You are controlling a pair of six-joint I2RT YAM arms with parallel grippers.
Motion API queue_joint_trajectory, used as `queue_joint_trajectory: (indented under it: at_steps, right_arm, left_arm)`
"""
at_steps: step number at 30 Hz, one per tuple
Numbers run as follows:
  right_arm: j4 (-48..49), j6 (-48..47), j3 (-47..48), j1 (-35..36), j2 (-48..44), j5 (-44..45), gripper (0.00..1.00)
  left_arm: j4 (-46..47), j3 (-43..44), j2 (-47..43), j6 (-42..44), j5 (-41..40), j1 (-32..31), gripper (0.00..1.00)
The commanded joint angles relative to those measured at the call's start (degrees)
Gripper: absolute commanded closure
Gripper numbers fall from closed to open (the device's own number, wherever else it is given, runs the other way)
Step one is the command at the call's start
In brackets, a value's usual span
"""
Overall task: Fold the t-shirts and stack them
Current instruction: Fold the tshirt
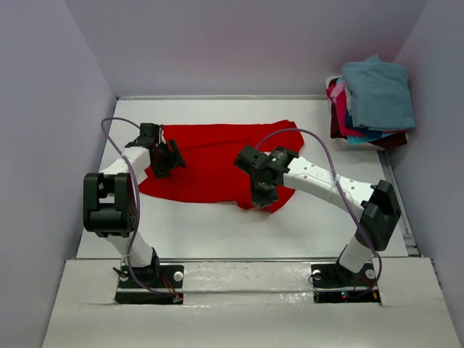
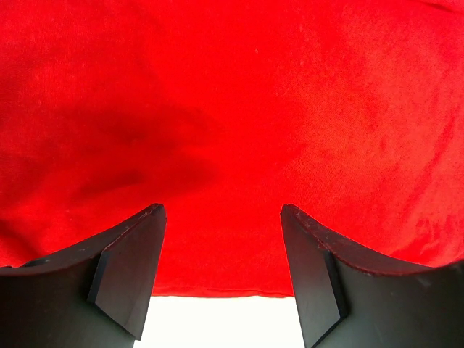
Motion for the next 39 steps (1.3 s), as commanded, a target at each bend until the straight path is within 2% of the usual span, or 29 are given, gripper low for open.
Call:
queue_joint_trajectory:
  at_steps: [1,25,32,39]
  right_arm:
    - [-3.8,2.6,-1.8,-0.2,-4.3,2.6,0.93]
    - [-10.8,9.4,-10.6,-1.8,-15.4,6.5,0.91]
    - [-6.3,7.4,-19.9,-1.8,-18.7,-1.9,0.93]
    - [-5.3,4.7,-23.2,-1.3,-16.8,-3.1,0.93]
  left_arm:
    - [0.0,2.1,0.2,1.2,-0.2,-0.2,0.24]
    - [-0.8,2.2,-0.1,1.2,-0.2,-0.2,0.24]
    - [-0.8,2.1,-0.1,1.5,-0.2,-0.2,0.24]
    - [-0.7,2.0,0.3,1.3,-0.2,-0.2,0.24]
